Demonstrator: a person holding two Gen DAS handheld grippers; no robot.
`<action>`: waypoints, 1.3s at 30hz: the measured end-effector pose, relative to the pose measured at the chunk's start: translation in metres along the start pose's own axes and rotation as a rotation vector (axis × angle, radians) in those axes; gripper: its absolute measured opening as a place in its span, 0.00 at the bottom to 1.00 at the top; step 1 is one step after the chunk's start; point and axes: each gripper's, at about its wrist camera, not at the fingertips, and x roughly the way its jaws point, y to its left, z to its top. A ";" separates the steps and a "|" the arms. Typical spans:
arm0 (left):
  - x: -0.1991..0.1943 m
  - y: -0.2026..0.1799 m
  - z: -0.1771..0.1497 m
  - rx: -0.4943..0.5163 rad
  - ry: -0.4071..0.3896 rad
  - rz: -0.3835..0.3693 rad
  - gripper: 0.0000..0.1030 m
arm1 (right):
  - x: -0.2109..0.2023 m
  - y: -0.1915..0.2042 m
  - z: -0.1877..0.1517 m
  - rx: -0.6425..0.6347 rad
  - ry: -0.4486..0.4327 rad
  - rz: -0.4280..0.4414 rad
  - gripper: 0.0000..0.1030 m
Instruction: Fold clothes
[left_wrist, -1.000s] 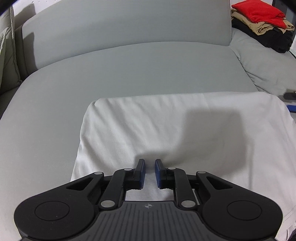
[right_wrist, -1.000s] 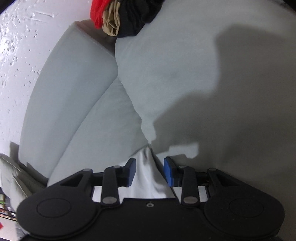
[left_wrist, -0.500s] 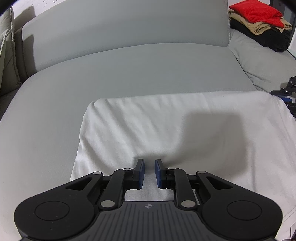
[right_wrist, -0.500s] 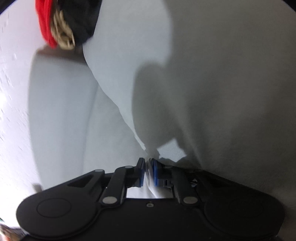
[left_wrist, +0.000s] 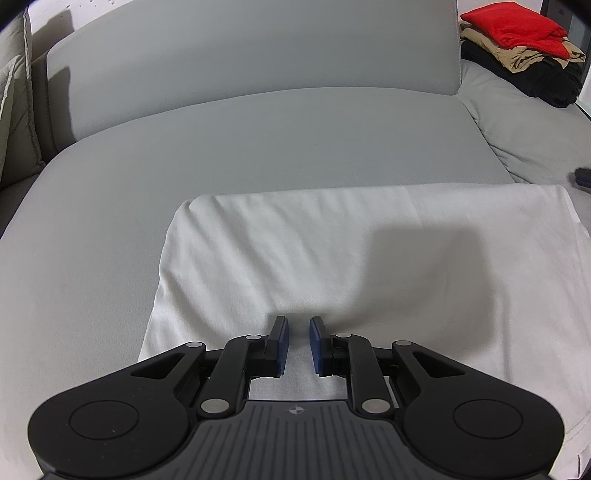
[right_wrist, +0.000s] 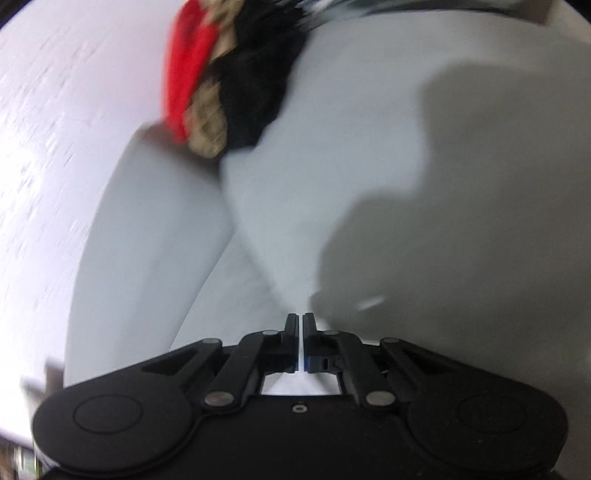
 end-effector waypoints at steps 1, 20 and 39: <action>0.000 0.000 0.000 -0.001 -0.001 0.001 0.17 | 0.003 0.002 -0.003 -0.034 0.042 0.033 0.06; -0.020 0.000 -0.010 0.023 -0.022 0.010 0.17 | -0.017 0.017 -0.047 -0.266 0.221 -0.104 0.11; -0.071 0.115 -0.021 -0.335 -0.234 0.086 0.31 | -0.049 0.059 -0.119 -0.322 0.392 0.017 0.54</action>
